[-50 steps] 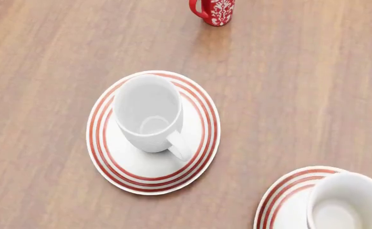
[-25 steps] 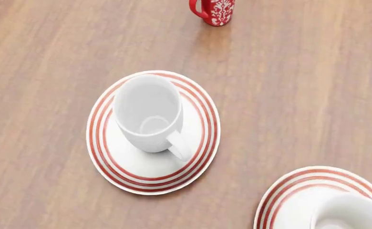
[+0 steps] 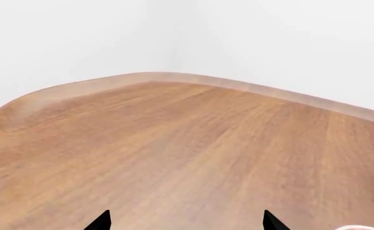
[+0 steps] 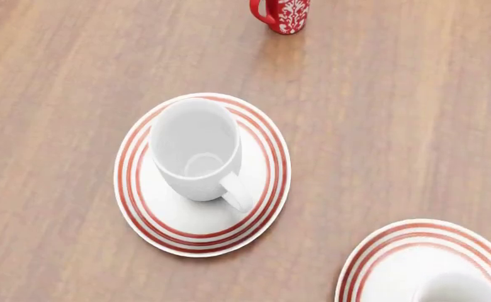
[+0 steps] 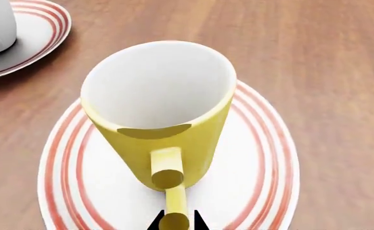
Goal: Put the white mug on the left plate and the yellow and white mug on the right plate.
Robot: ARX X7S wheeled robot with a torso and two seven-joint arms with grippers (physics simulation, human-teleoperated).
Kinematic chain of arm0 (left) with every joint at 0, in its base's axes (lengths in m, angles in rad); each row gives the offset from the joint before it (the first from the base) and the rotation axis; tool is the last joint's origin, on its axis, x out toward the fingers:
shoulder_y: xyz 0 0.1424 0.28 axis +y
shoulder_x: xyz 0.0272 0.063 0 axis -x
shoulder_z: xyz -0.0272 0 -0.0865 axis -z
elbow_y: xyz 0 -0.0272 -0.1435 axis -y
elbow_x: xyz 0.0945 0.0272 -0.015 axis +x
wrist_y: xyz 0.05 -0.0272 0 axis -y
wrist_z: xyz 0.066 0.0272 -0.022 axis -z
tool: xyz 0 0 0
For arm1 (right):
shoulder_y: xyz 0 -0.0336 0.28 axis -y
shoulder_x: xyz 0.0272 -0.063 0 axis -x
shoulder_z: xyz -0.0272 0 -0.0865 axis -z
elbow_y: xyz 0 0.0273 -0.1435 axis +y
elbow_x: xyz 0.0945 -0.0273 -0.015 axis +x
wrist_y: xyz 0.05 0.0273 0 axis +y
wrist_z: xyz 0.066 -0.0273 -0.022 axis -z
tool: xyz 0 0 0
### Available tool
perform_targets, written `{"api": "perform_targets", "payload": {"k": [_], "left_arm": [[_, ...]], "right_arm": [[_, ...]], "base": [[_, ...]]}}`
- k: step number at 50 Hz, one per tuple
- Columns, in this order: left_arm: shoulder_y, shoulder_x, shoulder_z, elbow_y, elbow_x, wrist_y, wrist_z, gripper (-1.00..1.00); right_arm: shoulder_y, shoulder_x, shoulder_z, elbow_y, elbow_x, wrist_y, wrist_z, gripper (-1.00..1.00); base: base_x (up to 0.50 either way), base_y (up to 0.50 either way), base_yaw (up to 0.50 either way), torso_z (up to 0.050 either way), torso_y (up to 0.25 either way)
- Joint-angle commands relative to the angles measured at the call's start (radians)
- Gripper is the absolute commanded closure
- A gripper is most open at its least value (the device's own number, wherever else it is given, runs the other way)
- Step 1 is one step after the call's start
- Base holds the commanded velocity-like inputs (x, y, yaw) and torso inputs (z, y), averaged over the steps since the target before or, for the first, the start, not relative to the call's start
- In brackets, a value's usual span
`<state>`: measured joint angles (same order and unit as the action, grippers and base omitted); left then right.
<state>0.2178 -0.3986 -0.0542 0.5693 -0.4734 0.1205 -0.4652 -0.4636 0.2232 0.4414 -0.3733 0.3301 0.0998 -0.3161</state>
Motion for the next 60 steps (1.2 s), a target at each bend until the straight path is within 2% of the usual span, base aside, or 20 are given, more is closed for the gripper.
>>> {"api": "perform_targets", "payload": {"k": [1, 2, 3, 12, 26, 42, 52, 60], "left_arm": [[0.001, -0.003, -0.003, 0.004, -0.004, 0.001, -0.005, -1.0], [0.001, -0.003, -0.004, 0.004, -0.004, 0.001, -0.005, -1.0], [0.001, -0.003, -0.004, 0.005, -0.006, 0.0, -0.007, -1.0], [-0.002, -0.004, -0.003, 0.006, -0.009, -0.002, -0.01, -1.0], [-0.012, -0.006, -0.002, 0.001, -0.013, -0.005, -0.015, -1.0], [-0.01, -0.008, -0.005, 0.006, -0.019, -0.003, -0.021, -1.0], [-0.015, -0.011, 0.008, 0.02, -0.01, -0.01, -0.023, -1.0], [-0.024, -0.014, 0.011, 0.014, -0.009, -0.016, -0.026, -1.0]], "right_arm": [[0.016, 0.006, -0.011, 0.018, -0.002, -0.001, 0.003, 1.0], [0.016, 0.006, -0.009, 0.017, 0.0, 0.0, 0.005, 1.0], [0.017, 0.007, -0.008, 0.014, -0.002, 0.003, 0.009, -1.0], [0.009, -0.003, 0.007, 0.01, 0.02, -0.019, 0.01, -1.0], [-0.034, -0.04, 0.081, -0.029, 0.136, -0.202, -0.076, -1.0], [-0.108, -0.028, 0.13, -0.167, 0.239, -0.206, -0.08, -1.0], [-0.036, 0.053, 0.138, -0.318, 0.316, -0.074, 0.051, -1.0], [0.142, 0.139, 0.083, -0.317, 0.347, 0.059, 0.181, -1.0]], "base": [[0.0, 0.0, 0.0, 0.0, 0.0], [0.0, 0.0, 0.0, 0.0, 0.0], [0.0, 0.0, 0.0, 0.0, 0.0], [0.0, 0.0, 0.0, 0.0, 0.0], [0.0, 0.0, 0.0, 0.0, 0.0], [0.0, 0.0, 0.0, 0.0, 0.0], [0.0, 0.0, 0.0, 0.0, 0.0], [0.0, 0.0, 0.0, 0.0, 0.0]]}}
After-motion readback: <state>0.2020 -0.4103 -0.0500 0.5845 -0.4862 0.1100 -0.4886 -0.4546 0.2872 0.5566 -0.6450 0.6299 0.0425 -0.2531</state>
